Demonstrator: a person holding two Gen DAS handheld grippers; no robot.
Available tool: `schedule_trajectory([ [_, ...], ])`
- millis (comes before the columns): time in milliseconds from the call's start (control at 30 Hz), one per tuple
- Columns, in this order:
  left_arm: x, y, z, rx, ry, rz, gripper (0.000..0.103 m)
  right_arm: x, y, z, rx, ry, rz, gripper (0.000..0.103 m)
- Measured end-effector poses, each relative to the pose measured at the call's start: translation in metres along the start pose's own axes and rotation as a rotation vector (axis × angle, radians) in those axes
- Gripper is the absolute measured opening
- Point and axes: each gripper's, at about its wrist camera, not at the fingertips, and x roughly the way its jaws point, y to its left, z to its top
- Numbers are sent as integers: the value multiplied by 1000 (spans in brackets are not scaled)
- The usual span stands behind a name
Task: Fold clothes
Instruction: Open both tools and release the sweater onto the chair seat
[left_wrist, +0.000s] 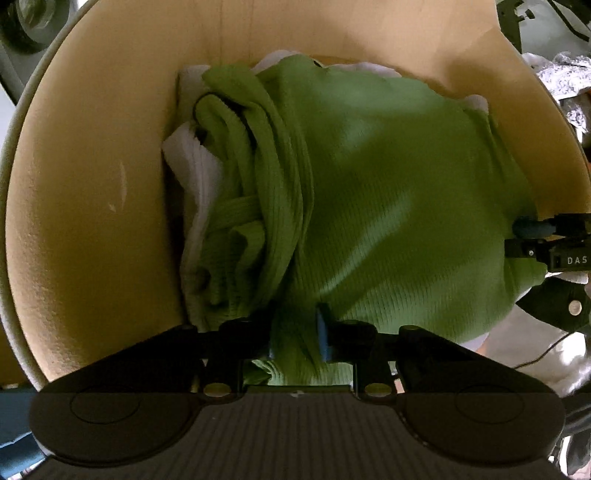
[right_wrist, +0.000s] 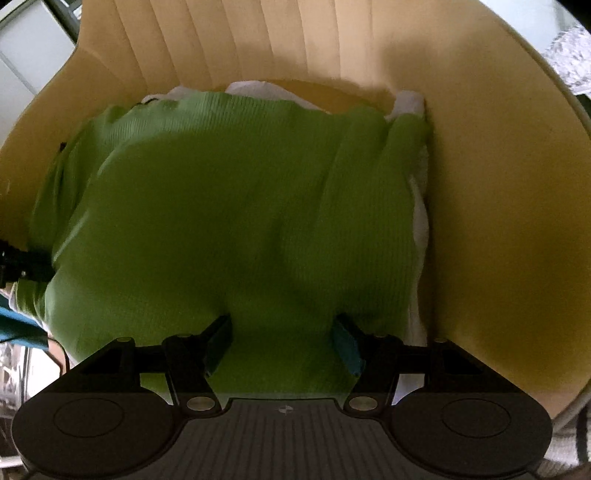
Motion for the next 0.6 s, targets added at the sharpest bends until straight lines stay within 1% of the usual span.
schedule_trajectory([
  [67,0,-7,1,21,6,21,24,0,1,1,3,4,-2,58],
  [100,0,-10,1,27,8,28,27,-1,2,2,8,4,-5,58],
  [167,-4,-17,2,32,9,33,37,-7,5,1,30,-4,-15,60],
  [200,-6,-20,2,33,10,33,48,-10,6,1,44,-11,-17,62],
  [233,-8,-24,3,34,10,34,56,-16,7,0,60,-23,-21,66],
  [267,-10,-28,3,35,10,34,60,-22,7,-1,76,-38,-23,72],
  [300,-12,-31,4,36,11,34,69,-29,7,-2,93,-52,-26,75],
  [333,-15,-35,4,36,11,33,78,-35,6,-3,109,-65,-29,81],
  [367,-17,-39,5,35,10,30,80,-41,6,-4,125,-71,-34,87],
  [433,-24,-46,6,36,3,19,88,-51,4,-7,153,-83,-43,92],
  [467,-28,-50,7,35,-1,13,90,-56,2,-8,165,-87,-47,96],
  [533,-37,-56,9,26,-7,3,98,-64,1,-8,188,-97,-55,100],
  [600,-46,-67,9,27,-19,1,101,-75,0,-11,203,-119,-57,101],
])
